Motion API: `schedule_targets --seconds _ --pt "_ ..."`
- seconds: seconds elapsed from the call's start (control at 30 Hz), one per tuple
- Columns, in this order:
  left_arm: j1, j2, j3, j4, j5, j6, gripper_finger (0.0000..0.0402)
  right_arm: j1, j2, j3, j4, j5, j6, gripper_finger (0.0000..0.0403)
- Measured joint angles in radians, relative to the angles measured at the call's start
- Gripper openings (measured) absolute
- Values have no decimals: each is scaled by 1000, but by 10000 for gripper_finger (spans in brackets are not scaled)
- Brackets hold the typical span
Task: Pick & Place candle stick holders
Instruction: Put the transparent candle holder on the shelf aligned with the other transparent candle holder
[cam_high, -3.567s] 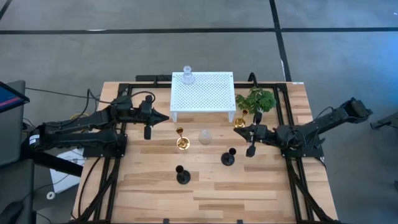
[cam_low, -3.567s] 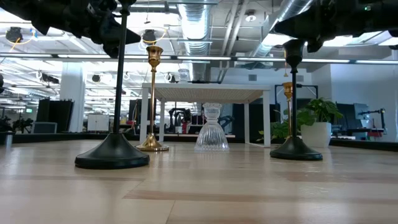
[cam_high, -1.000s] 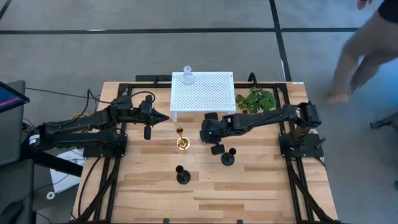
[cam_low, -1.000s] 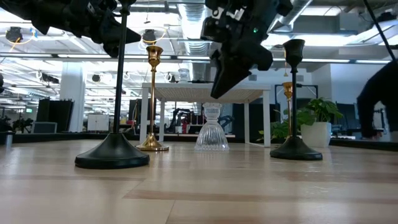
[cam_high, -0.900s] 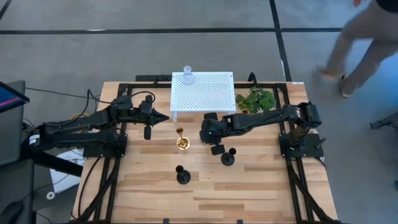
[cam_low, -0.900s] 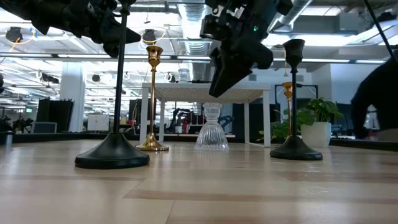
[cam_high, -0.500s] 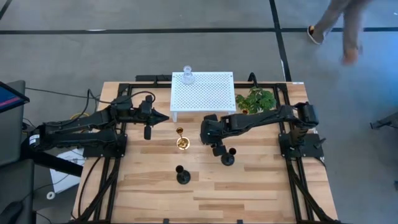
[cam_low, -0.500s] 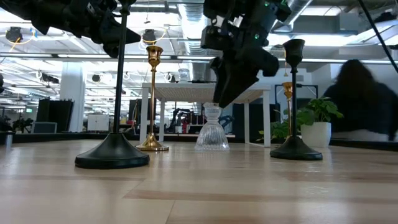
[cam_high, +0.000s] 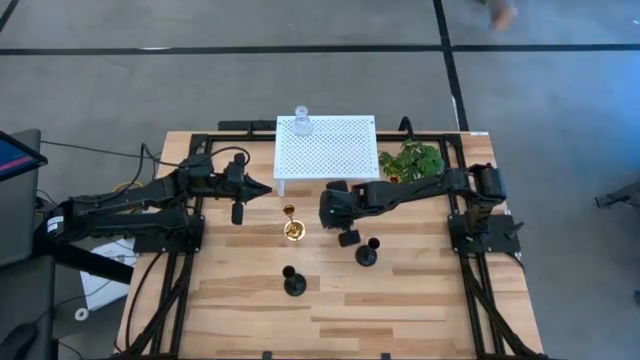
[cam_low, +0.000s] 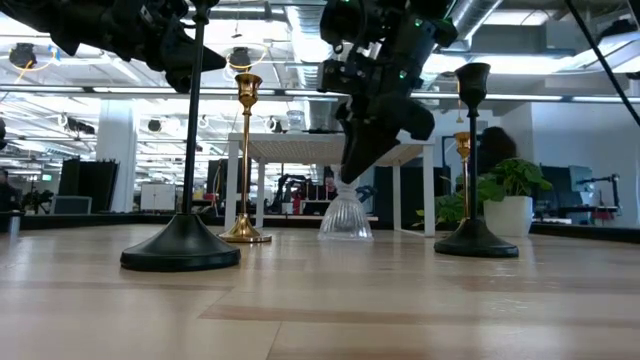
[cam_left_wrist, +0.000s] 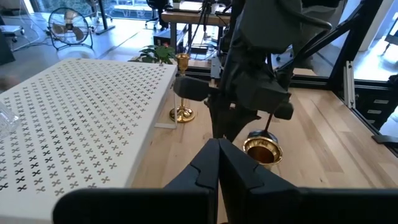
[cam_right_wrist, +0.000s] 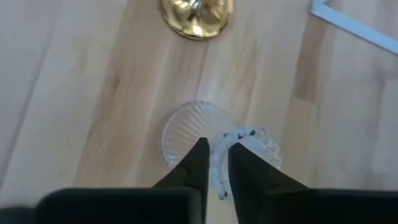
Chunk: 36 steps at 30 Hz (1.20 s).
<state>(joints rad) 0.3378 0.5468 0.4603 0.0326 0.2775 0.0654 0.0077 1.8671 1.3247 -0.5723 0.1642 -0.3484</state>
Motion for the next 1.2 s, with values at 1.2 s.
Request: schedule_targets --seconds 1.2 --pt "0 0 0 -10 0 -3 6 -155 -9 792 -650 -32 -151 14"
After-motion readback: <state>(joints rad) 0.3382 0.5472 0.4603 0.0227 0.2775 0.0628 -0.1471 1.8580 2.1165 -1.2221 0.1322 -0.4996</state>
